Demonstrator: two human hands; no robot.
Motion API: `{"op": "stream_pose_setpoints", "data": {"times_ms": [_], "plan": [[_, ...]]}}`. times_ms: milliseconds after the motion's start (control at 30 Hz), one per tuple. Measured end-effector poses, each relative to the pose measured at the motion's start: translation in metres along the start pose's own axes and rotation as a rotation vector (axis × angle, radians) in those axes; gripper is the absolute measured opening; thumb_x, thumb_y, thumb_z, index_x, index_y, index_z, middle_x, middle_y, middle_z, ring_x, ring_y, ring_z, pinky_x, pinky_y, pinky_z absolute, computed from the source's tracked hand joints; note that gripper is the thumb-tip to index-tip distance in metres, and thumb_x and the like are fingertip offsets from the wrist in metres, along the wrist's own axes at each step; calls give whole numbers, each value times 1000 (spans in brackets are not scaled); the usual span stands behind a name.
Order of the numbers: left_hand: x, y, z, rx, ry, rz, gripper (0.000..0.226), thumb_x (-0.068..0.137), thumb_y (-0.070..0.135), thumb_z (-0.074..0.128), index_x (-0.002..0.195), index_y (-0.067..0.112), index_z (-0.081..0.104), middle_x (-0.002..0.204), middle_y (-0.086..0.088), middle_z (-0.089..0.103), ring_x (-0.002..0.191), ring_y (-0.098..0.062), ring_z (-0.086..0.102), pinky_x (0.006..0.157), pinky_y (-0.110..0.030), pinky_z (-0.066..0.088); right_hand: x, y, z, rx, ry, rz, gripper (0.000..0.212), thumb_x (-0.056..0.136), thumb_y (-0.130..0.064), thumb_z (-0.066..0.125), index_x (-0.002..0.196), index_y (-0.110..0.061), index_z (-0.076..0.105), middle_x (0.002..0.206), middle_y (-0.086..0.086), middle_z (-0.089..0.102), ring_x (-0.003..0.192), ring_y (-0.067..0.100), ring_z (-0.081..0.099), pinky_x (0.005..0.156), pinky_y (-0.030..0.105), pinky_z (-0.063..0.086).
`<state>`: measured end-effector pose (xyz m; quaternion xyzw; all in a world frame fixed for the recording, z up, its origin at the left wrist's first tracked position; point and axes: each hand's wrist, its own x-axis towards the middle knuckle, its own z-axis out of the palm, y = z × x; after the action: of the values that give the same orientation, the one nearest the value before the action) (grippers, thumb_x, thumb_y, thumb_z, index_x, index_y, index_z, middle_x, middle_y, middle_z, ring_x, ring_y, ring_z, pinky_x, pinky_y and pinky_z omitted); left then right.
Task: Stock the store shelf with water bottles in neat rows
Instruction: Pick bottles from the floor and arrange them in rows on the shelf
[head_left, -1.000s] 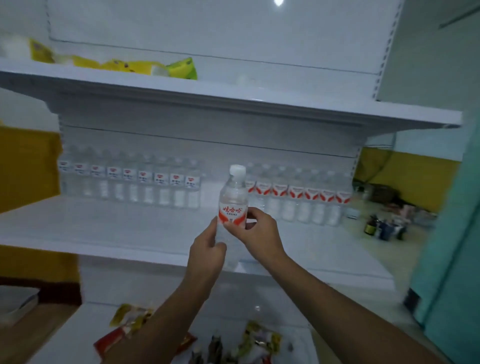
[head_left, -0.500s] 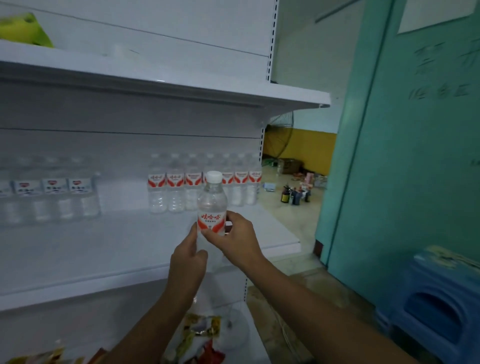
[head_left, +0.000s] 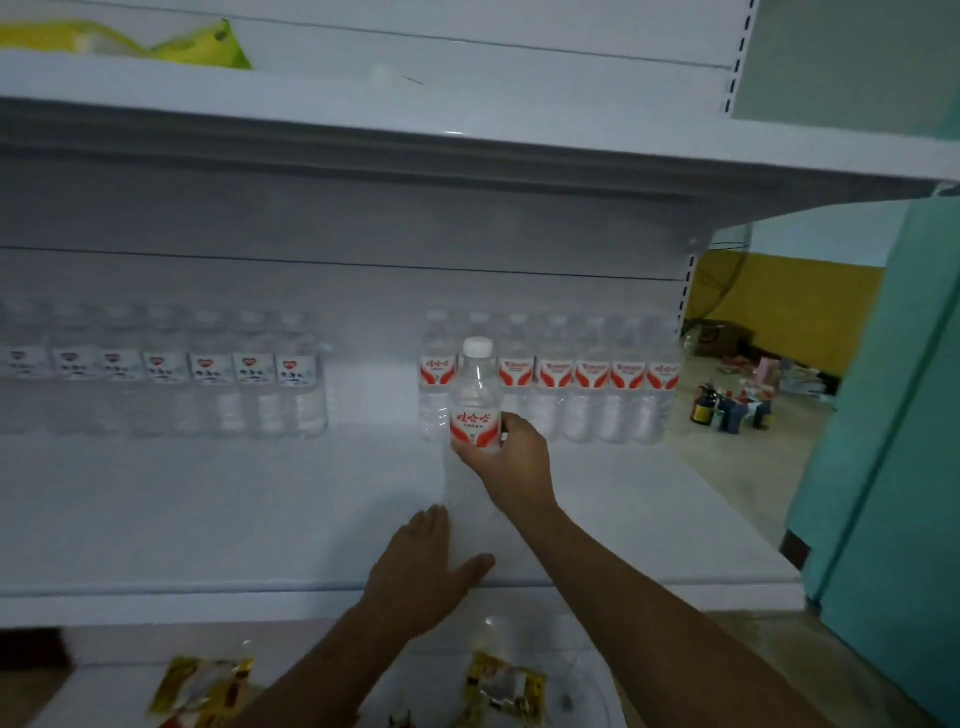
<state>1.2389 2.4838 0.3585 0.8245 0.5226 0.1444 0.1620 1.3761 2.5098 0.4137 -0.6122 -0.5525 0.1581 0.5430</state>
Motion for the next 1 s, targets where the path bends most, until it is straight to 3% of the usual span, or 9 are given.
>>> {"op": "stream_pose_setpoints", "data": {"times_ms": [100,367,633,800,900,1000], "plan": [[5,-2,6,148,-25,0,90,88,71,29,152,10,9,160,-5,9,146,-20,8,120,-34,9,38,9,29,1,7,-11,44,77,-31,81,112,-11,65,109,2,71,96,13,67,77,16,48],[8,-6,12,167,24,17,87,88,68,31,152,13,9,160,-1,5,147,-17,4,120,-32,3,104,30,84,20,49,-11,51,81,-28,79,123,-9,58,122,5,66,114,23,63,102,38,48],[8,-6,13,148,36,20,88,87,70,31,152,13,11,160,-2,8,147,-17,7,119,-32,4,110,31,77,1,-29,-9,54,80,-24,79,126,-8,56,128,7,63,120,24,58,104,32,41],[5,-5,9,111,50,14,83,90,67,33,152,15,13,160,-1,10,146,-16,9,118,-30,5,89,28,62,-31,-4,57,76,76,-30,82,138,-9,44,138,8,53,130,26,50,111,40,39],[-10,-5,4,-53,162,-18,74,93,58,36,152,17,16,159,3,13,146,-13,11,116,-25,7,49,9,52,60,35,5,65,84,-29,74,139,-12,43,135,1,49,128,22,48,110,36,40],[-45,-27,-4,-199,345,-83,66,96,48,42,151,19,20,158,5,17,145,-10,13,114,-19,7,-1,-26,62,173,-55,-89,57,89,-25,69,139,-13,45,134,-1,48,121,14,49,104,25,42]]}}
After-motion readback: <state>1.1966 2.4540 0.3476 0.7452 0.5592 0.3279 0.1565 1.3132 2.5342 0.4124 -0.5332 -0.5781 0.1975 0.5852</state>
